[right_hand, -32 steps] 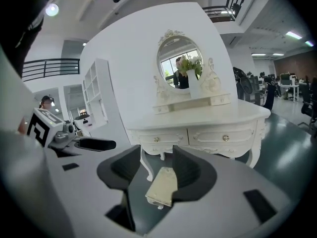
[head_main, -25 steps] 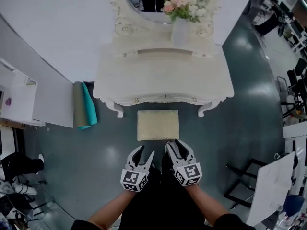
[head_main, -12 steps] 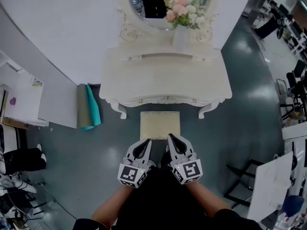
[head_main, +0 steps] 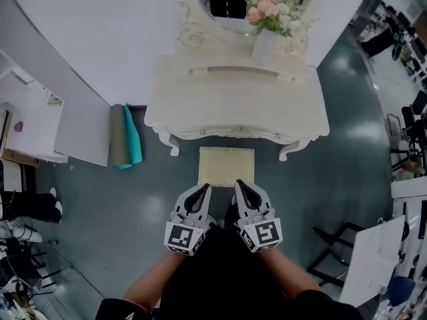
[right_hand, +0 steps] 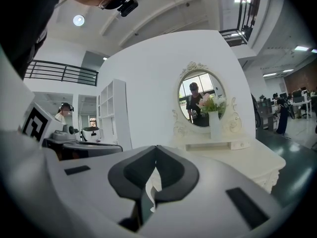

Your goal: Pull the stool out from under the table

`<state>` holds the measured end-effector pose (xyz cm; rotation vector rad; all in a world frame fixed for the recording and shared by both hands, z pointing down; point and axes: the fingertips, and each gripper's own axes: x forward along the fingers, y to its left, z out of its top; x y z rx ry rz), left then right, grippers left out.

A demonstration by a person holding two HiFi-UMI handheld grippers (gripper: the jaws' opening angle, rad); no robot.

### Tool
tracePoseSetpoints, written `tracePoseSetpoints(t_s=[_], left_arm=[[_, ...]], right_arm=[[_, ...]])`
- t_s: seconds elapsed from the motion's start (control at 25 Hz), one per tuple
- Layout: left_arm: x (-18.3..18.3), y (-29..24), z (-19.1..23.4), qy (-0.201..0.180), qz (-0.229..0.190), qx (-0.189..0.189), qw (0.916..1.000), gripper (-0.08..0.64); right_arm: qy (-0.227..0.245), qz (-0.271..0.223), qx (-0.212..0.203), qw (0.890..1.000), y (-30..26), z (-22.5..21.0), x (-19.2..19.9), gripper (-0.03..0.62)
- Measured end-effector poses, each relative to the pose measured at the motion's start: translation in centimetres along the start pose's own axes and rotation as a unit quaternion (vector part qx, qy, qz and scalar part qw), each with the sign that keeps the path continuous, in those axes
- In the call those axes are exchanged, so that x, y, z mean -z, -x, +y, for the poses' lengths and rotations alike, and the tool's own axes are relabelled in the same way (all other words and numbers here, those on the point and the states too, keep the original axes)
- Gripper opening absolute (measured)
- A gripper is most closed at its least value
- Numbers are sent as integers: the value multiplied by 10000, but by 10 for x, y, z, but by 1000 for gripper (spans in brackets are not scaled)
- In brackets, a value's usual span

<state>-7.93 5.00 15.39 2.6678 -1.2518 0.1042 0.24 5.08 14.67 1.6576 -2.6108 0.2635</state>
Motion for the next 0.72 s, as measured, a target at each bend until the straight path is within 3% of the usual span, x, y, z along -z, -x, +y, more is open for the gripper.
tracePoseSetpoints(t_s=[0.28, 0.44, 0.72], left_arm=[[4, 9, 8, 130, -17, -144, 9998, 14], [11, 16, 4, 420, -13, -115, 9991, 14], [3, 25, -1, 342, -117, -123, 9993, 14]], right_arm=[[78, 31, 34, 10000, 3, 4, -2, 18], [-17, 33, 75, 10000, 3, 8, -4, 18], [0, -171, 38, 9998, -2, 20, -17, 18]])
